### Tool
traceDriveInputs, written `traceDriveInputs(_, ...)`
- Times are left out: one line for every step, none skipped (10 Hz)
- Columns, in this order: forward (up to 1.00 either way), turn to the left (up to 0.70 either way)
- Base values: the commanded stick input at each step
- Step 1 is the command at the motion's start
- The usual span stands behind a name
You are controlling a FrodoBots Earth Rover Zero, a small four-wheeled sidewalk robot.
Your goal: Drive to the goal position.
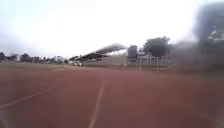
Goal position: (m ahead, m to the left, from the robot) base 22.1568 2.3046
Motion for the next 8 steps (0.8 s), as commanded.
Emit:
traceDriveInputs(0.7,0.01)
traceDriveInputs(0.7,0.01)
traceDriveInputs(0.7,0.0)
traceDriveInputs(0.7,0.0)
traceDriveInputs(0.7,0.0)
traceDriveInputs(0.7,0.0)
traceDriveInputs(0.7,0.01)
traceDriveInputs(0.7,0.0)
